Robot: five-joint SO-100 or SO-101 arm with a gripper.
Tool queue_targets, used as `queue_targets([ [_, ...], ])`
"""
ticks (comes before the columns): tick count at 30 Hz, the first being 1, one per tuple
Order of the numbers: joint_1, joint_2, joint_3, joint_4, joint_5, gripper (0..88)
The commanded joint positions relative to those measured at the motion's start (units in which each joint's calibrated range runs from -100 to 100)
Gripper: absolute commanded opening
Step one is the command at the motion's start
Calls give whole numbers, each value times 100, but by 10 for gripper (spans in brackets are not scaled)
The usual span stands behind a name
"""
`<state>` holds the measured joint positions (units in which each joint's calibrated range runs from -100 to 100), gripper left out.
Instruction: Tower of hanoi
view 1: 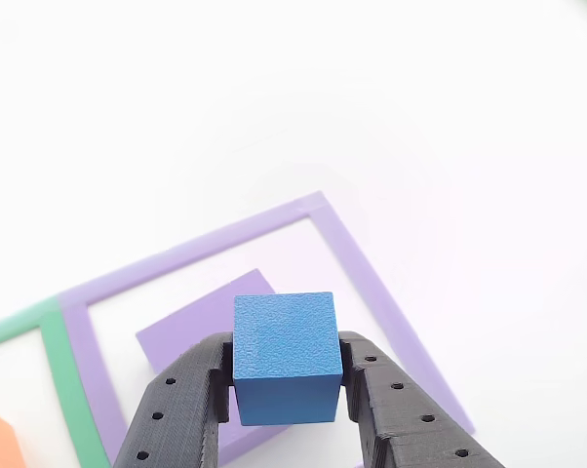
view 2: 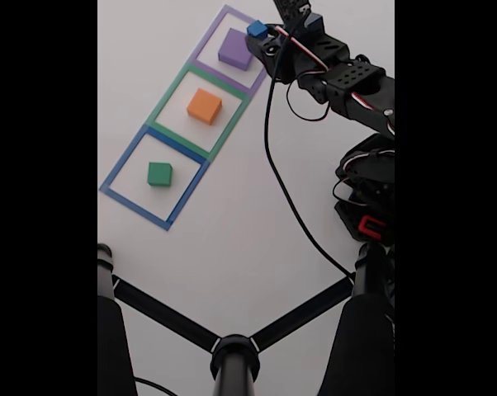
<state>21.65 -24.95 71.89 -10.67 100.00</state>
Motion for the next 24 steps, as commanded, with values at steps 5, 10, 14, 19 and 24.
queue_targets([
  [5, -118, 1221, -88, -1794, 0, 56],
  [10, -171, 1926, -169, -2563, 0, 58],
  [14, -240, 2302, -224, -2919, 0, 59],
  [19, -271, 2639, -351, -3170, 0, 59],
  [24, -347, 2839, -460, -3315, 0, 60],
])
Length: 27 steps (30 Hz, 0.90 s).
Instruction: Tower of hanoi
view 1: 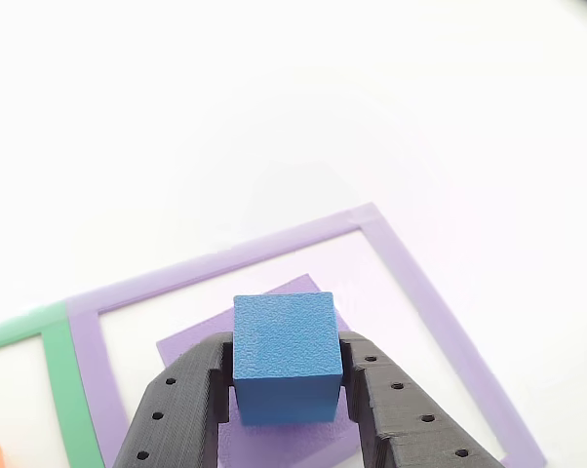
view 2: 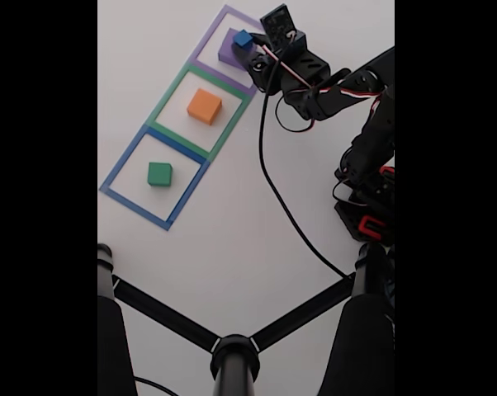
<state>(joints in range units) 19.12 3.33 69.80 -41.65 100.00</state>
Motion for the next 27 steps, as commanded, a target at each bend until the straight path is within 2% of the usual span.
queue_targets([
  [1, -93, 35, -251, -242, 0, 60],
  [10, -47, 267, -242, -444, 0, 101],
  [14, -70, 316, -242, -525, 0, 192],
  [20, -116, 259, -197, -590, 0, 236],
  [24, -108, -141, -60, -428, 0, 254],
  [27, -63, -766, 21, 195, 0, 259],
])
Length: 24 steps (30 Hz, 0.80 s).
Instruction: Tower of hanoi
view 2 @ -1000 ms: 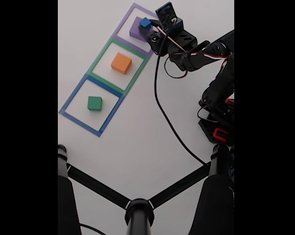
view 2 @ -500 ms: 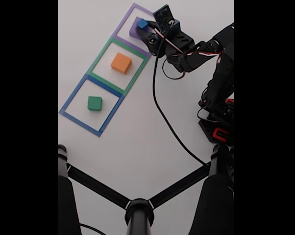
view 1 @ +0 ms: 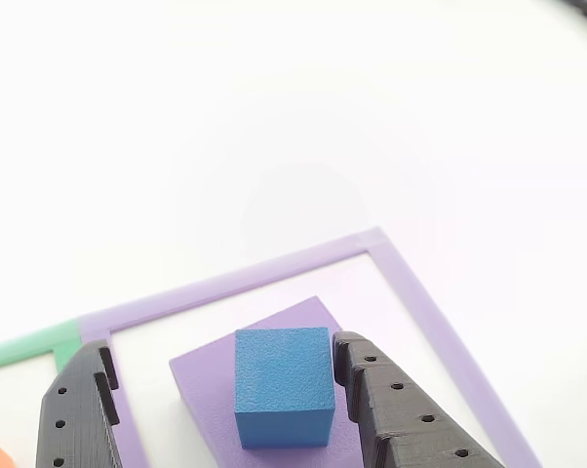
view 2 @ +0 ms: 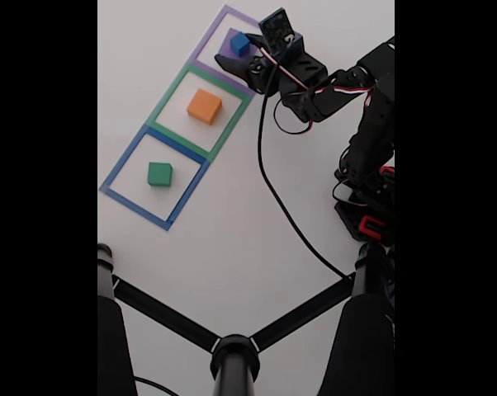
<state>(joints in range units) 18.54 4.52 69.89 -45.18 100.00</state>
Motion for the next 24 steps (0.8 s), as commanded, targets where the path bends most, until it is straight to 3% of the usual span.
queue_targets([
  [1, 18, -1133, 4, 856, 0, 258],
  [5, 109, -2431, -142, 2847, 0, 218],
  [10, 71, -4025, -860, 6077, 0, 93],
  [14, -127, -4835, -1523, 7914, 0, 2],
  [24, -943, -5339, -4222, 12090, 0, 0],
])
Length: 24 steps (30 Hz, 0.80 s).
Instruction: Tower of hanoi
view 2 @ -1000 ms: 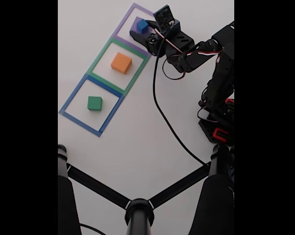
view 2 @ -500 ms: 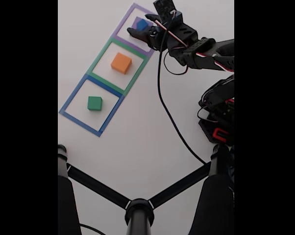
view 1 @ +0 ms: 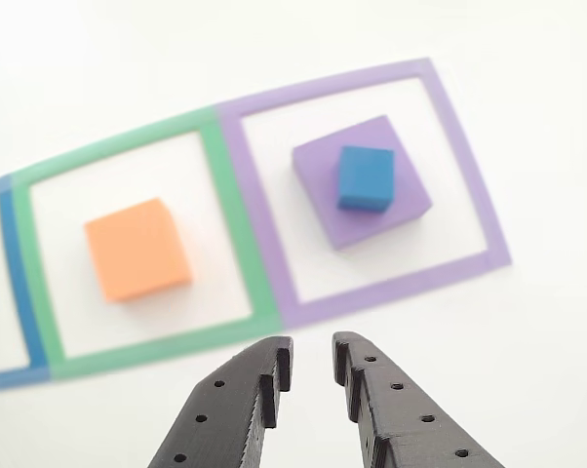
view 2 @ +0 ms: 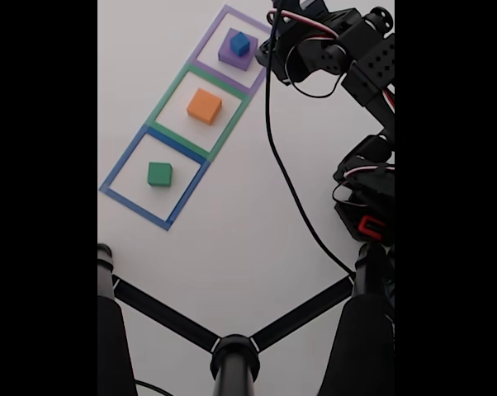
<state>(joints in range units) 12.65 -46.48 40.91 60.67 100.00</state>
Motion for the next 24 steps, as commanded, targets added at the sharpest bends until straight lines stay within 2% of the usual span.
queue_targets([
  [1, -491, -216, -1669, 1885, 0, 0],
  [6, -1139, -40, -2941, 3131, 0, 0],
  [12, -1726, -24, -3559, 3649, 0, 0],
  [19, -2184, 96, -3659, 3730, 0, 9],
  [24, -2390, 176, -3414, 3609, 0, 89],
])
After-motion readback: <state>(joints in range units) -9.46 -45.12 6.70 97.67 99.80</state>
